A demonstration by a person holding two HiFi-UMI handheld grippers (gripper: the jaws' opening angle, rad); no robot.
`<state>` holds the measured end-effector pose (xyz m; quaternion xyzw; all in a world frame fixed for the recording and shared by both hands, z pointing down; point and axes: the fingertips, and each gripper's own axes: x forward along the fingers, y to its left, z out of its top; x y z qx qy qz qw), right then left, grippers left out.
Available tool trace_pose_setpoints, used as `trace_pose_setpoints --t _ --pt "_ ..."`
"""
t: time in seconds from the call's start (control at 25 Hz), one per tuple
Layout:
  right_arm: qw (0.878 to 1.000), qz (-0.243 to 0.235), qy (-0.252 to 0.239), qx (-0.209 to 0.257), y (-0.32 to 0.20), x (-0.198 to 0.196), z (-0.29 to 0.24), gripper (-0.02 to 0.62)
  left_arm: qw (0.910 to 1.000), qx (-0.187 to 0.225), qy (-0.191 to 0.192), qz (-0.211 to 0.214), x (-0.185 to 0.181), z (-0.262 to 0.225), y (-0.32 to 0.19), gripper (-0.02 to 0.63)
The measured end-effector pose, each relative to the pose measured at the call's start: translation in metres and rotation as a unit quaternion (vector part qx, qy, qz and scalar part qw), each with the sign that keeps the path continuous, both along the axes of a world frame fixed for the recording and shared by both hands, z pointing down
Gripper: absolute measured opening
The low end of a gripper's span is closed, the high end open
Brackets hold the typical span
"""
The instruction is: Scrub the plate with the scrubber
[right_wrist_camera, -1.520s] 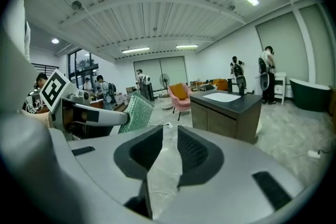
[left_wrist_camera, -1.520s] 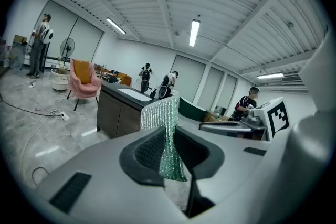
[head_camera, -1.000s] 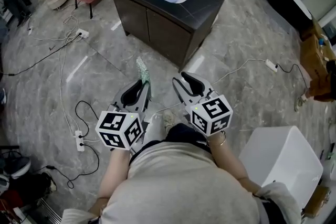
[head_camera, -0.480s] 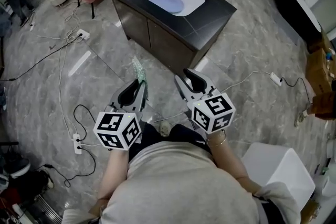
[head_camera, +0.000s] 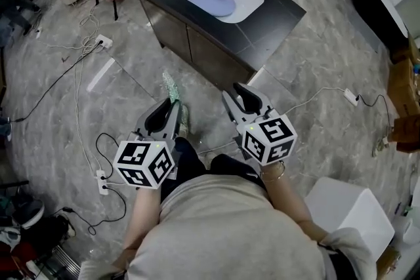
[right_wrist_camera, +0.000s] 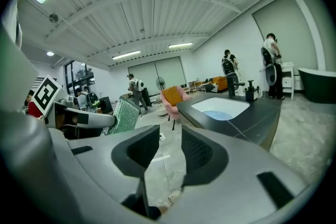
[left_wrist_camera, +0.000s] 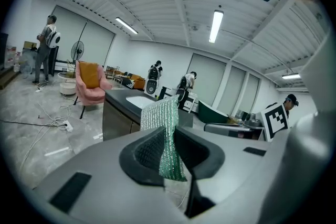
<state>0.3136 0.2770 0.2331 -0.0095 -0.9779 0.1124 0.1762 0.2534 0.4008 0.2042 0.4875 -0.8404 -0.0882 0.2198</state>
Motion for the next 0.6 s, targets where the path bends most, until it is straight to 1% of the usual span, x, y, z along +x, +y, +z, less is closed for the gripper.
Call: trace_pose_setpoints --t 0.2,0.32,0.48,0.6 --pt "0.999 0.039 0.009 -0.005 -0.021 -0.038 0.008 0.135 0.9993 0.000 -0.003 0.038 -0.052 0.003 -0.030 0.077" --pt "0.998 0.057 0.004 -0.004 -0.034 -0.074 0.003 0.135 0.9983 -0.001 -0.004 0.058 -0.091 0.002 -0.045 0.077" --pt "0.995 0.097 0.003 -0.006 -0.053 -0.114 -0.005 0.135 0.9954 -0.003 -0.002 0.096 -0.143 -0.002 -0.070 0.077" --pt "0.994 0.112 0.003 -0.002 -0.060 -0.145 -0.007 0.135 0.9927 -0.003 -0.004 0.120 -0.175 -0.004 -0.083 0.077"
